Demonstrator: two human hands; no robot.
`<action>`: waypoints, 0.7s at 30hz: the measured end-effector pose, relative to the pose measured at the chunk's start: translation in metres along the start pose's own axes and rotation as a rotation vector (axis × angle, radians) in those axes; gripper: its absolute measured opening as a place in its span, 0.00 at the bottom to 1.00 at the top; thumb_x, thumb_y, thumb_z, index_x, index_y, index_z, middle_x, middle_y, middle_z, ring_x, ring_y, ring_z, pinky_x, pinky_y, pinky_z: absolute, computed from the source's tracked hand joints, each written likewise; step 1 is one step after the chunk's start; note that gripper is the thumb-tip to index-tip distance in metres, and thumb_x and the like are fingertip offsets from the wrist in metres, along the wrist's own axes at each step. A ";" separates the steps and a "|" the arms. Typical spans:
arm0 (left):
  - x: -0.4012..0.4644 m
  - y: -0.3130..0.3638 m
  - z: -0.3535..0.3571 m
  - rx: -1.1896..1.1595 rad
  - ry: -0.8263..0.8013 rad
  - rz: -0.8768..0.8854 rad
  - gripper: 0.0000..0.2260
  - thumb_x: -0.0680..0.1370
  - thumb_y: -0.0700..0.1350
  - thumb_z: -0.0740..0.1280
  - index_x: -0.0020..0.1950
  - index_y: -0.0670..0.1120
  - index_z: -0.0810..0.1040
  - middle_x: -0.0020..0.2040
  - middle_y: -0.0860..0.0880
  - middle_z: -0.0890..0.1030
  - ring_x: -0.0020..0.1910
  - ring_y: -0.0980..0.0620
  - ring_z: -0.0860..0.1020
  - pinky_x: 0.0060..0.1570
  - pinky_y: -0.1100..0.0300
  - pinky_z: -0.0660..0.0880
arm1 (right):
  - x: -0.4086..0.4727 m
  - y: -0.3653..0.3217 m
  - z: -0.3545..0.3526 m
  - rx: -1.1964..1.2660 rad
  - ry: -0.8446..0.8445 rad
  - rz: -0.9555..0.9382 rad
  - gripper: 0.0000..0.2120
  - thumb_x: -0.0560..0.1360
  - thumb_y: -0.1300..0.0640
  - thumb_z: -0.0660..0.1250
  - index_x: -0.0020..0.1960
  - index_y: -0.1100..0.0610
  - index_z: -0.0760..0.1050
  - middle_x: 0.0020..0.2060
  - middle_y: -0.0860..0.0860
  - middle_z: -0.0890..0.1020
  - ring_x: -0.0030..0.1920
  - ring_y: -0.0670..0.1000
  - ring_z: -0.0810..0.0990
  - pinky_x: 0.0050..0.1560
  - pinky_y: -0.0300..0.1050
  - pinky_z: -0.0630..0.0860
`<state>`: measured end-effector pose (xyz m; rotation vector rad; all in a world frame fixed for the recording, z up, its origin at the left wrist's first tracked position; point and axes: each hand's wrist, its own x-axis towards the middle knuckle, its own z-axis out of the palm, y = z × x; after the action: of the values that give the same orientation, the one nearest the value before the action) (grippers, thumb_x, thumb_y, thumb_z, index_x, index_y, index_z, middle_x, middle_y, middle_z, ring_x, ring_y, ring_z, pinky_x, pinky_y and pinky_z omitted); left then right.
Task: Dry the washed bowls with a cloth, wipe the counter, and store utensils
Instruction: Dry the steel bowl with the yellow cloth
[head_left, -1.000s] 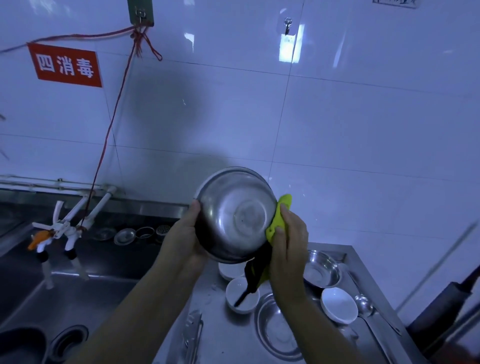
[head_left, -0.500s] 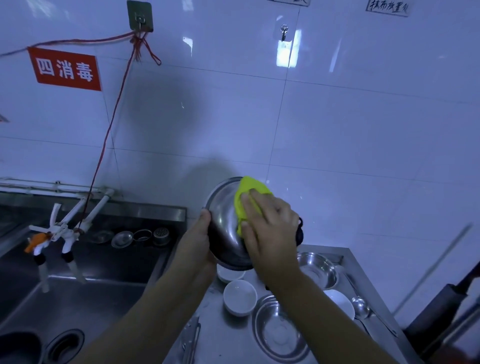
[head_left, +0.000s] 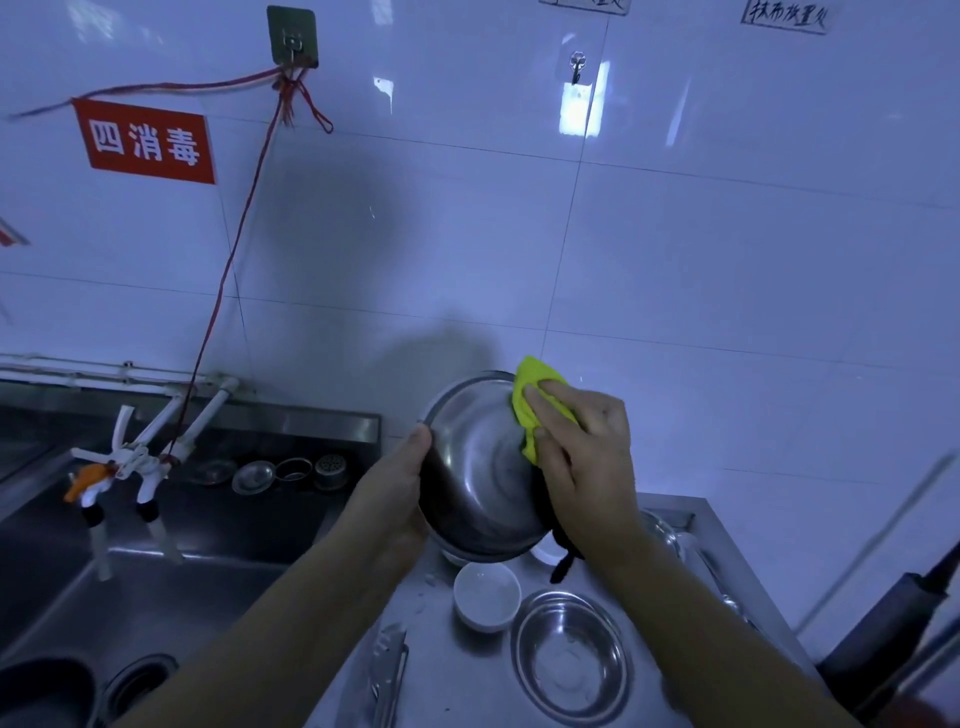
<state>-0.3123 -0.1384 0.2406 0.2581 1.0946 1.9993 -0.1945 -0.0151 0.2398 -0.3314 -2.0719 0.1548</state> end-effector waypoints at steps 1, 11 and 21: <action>-0.001 -0.003 0.000 0.005 -0.014 -0.024 0.20 0.82 0.50 0.54 0.65 0.37 0.72 0.61 0.38 0.78 0.61 0.43 0.76 0.66 0.48 0.67 | 0.008 -0.003 0.001 -0.010 -0.010 0.011 0.16 0.74 0.63 0.64 0.59 0.56 0.80 0.58 0.52 0.80 0.53 0.61 0.75 0.51 0.60 0.73; 0.005 0.013 -0.002 -0.202 -0.123 -0.187 0.22 0.82 0.48 0.52 0.52 0.34 0.80 0.46 0.38 0.83 0.43 0.44 0.82 0.41 0.55 0.80 | -0.004 -0.041 0.026 -0.263 -0.091 -0.391 0.13 0.77 0.55 0.63 0.58 0.47 0.80 0.58 0.44 0.80 0.56 0.55 0.77 0.47 0.49 0.69; 0.009 0.011 -0.018 -0.318 0.065 -0.086 0.12 0.82 0.43 0.55 0.51 0.36 0.75 0.41 0.40 0.83 0.38 0.46 0.82 0.35 0.50 0.78 | -0.049 0.007 0.025 0.034 0.077 -0.332 0.13 0.78 0.61 0.63 0.60 0.51 0.73 0.60 0.45 0.70 0.56 0.54 0.71 0.44 0.57 0.78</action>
<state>-0.3336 -0.1458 0.2370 -0.0207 0.7967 2.0789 -0.1916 -0.0222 0.1846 0.0293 -2.0138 -0.0226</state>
